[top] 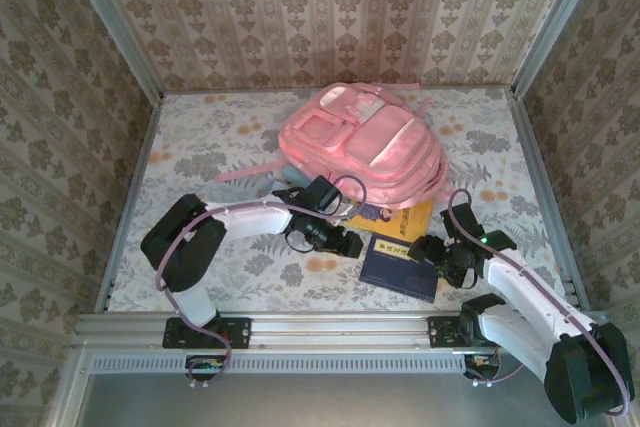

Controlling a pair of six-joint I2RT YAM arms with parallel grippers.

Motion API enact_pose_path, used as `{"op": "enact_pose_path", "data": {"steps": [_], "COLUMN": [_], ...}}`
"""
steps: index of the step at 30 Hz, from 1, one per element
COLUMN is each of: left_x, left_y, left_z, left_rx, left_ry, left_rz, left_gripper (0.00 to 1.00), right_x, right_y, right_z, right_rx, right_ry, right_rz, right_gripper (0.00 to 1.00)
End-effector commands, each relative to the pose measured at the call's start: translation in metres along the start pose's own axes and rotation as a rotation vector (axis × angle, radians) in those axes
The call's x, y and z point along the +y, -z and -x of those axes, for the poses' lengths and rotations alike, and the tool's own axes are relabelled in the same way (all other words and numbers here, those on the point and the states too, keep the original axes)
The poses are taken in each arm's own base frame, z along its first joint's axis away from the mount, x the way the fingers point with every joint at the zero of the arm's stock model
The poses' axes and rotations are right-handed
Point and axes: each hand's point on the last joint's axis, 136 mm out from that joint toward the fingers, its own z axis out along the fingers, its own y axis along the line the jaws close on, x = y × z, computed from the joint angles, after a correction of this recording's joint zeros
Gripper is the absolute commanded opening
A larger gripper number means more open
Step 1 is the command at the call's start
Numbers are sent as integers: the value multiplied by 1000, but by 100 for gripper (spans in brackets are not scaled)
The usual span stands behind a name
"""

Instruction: Pack the student bag

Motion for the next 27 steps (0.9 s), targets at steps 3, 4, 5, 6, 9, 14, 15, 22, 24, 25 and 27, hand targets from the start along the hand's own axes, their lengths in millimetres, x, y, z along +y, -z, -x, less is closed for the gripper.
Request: {"op": "enact_pose_path", "data": {"steps": [3, 4, 5, 6, 9, 14, 15, 22, 24, 25, 27], "left_x": [-11, -11, -13, -14, -16, -25, -28, -37, -37, -36, -37], "left_y": [-9, -12, -14, -17, -24, -32, -34, -43, -43, -43, -42], "left_z": [16, 17, 16, 17, 20, 23, 23, 20, 19, 18, 17], "left_rx": [-2, 3, 19, 31, 49, 76, 84, 121, 121, 123, 124], "left_ry": [-13, -12, -13, -11, -15, -40, -48, -77, -78, -75, -78], "left_rz": [-44, -42, -60, -72, -83, -96, -97, -103, -102, -102, -105], "left_gripper": [70, 70, 70, 70, 69, 68, 68, 64, 62, 61, 58], "right_x": [-8, -10, -11, -11, -8, 2, 8, 54, 62, 67, 72], "right_y": [7, 6, 6, 6, 1, -10, -12, 13, 24, 29, 36], "right_z": [2, 3, 3, 4, 7, 4, 2, -4, -5, -7, -8], "right_rx": [-26, -28, -31, -34, -27, 33, 50, 62, 54, 55, 54], "right_ry": [30, 26, 28, 27, 28, 48, 55, 88, 94, 99, 102], "right_rz": [-37, -47, -53, -59, -56, -23, 12, 254, 299, 328, 362], "right_gripper": [86, 87, 87, 88, 88, 87, 86, 75, 70, 67, 61]}}
